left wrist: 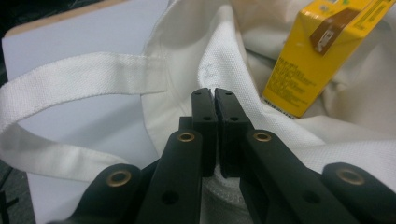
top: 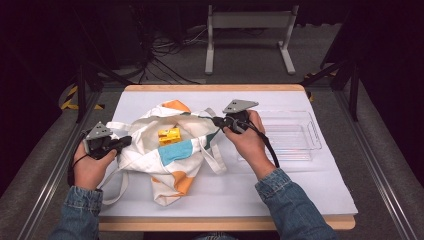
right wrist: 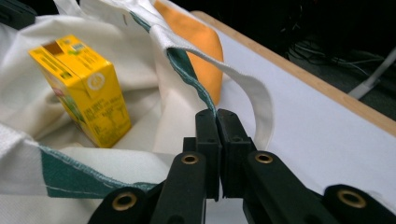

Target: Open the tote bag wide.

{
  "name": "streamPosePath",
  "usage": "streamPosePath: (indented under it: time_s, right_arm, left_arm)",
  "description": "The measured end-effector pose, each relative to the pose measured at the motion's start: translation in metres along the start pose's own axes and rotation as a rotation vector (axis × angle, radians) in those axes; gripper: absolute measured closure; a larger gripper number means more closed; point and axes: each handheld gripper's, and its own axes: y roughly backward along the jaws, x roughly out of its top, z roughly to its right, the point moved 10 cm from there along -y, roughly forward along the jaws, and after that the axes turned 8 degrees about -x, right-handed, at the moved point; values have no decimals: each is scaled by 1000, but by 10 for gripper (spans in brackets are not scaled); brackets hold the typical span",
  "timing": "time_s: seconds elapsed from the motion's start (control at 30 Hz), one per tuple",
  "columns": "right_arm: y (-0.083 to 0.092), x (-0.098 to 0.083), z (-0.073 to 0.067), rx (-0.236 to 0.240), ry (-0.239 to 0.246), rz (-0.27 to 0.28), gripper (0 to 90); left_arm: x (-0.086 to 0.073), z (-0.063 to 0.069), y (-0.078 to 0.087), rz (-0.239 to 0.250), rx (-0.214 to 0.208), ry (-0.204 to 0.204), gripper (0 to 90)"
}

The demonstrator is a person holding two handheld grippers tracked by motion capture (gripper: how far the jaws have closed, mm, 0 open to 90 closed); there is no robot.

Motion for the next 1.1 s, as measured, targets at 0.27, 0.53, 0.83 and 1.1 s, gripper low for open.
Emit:
streamPosePath:
  time_s: [0.27,0.53,0.83,1.1]
  right_arm:
    - [-17,-17,-2,-26,29,-98,876]
    - [-18,-31,-1,-7,-3,-190,876]
    - [-18,-45,-4,31,-89,-218,872]
    - [-10,-39,-1,32,-116,-138,736]
  left_arm:
    - [-11,-3,-14,-38,-8,5,876]
    - [-22,-6,-25,-52,-40,41,875]
    - [-19,-2,-21,-24,-82,69,860]
    - [-3,4,-5,75,-126,97,654]
